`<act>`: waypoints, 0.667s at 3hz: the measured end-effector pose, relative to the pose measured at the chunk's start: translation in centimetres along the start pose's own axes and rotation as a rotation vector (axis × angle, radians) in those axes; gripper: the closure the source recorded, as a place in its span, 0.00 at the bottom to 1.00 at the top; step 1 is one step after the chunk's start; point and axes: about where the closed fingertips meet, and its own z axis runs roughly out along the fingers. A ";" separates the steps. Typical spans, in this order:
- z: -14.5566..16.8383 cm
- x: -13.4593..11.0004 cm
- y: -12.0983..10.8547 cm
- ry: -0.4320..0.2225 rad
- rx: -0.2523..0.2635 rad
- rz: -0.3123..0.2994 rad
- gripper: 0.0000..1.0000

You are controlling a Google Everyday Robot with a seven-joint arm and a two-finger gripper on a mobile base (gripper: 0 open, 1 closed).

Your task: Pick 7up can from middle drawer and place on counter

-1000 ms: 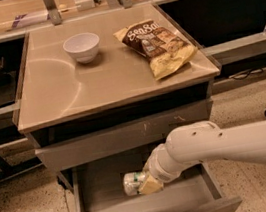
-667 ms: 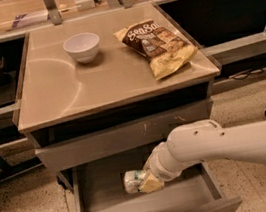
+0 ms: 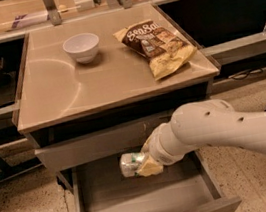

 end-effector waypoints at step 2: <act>-7.2 -7.2 -3.6 -0.022 0.087 -0.111 1.00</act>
Offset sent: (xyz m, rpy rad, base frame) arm 0.0511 0.0209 0.1581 -0.0518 -0.1948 0.0775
